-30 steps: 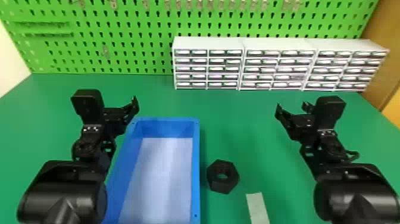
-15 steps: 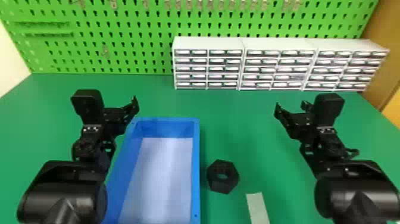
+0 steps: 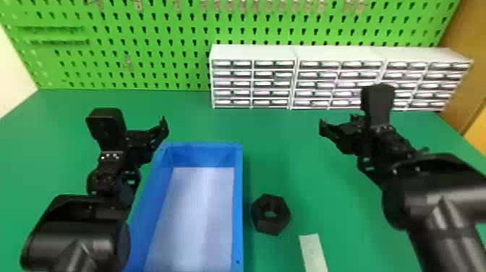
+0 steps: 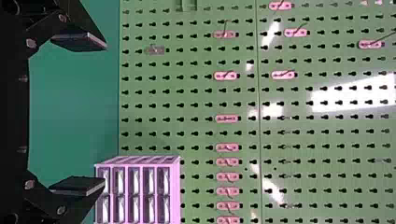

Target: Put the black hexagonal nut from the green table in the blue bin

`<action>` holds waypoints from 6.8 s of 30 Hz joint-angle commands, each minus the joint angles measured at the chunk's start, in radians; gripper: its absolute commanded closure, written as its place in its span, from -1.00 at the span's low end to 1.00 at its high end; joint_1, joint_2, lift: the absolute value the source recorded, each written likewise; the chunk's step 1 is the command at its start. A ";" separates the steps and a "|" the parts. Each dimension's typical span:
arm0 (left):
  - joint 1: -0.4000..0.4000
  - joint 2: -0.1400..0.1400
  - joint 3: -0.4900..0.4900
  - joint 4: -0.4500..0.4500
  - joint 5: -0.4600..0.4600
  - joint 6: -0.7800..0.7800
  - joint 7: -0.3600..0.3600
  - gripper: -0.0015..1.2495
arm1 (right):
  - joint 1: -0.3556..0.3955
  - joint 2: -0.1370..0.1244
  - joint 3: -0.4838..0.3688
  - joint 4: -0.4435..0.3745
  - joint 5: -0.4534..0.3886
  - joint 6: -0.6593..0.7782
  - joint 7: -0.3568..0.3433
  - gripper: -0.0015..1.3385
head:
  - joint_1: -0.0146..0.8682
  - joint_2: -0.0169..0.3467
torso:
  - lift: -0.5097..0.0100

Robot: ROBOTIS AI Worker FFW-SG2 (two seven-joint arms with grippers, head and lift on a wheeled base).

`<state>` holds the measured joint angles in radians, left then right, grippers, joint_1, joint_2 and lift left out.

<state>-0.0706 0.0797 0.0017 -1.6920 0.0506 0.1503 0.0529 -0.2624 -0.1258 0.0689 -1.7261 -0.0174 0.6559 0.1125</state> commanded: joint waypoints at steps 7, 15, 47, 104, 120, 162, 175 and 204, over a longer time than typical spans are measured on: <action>0.000 0.000 0.001 0.000 -0.002 0.000 0.001 -0.60 | -0.132 -0.018 0.115 -0.030 0.036 0.334 0.115 -0.32 | 0.59 -0.63 | 0.59; 0.000 0.000 0.003 0.000 -0.003 0.000 -0.001 -0.60 | -0.187 -0.032 0.252 -0.020 0.043 0.469 0.122 -0.32 | 0.59 -0.63 | 0.59; -0.002 0.002 0.001 0.000 -0.011 0.002 -0.001 -0.60 | -0.339 -0.089 0.563 0.135 0.036 0.725 0.323 -0.32 | 0.59 -0.63 | 0.59; -0.003 0.002 0.003 0.002 -0.014 0.000 0.001 -0.60 | -0.345 -0.094 0.632 0.238 -0.016 0.686 0.323 0.61 | 0.59 -0.63 | 0.59; -0.002 0.002 0.003 0.002 -0.017 0.000 0.001 -0.60 | -0.360 -0.120 0.580 0.134 0.013 0.785 0.323 0.62 | 0.59 -0.63 | 0.59; 0.000 0.002 0.015 -0.008 -0.017 0.000 -0.001 -0.60 | -0.548 -0.054 0.687 0.033 -0.180 0.659 0.381 0.62 | 0.59 -0.63 | 0.59; -0.003 0.002 0.023 -0.015 -0.018 -0.002 -0.001 -0.60 | -0.525 -0.021 0.746 0.091 -0.268 0.565 0.366 0.62 | 0.59 -0.63 | 0.59; -0.003 0.002 0.023 -0.015 -0.018 -0.002 -0.001 -0.60 | -0.505 -0.017 0.833 0.243 -0.398 0.413 0.309 0.18 | 0.59 -0.63 | 0.59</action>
<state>-0.0735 0.0813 0.0260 -1.7073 0.0322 0.1487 0.0523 -0.7681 -0.1410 0.9019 -1.4834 -0.4143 1.0705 0.4217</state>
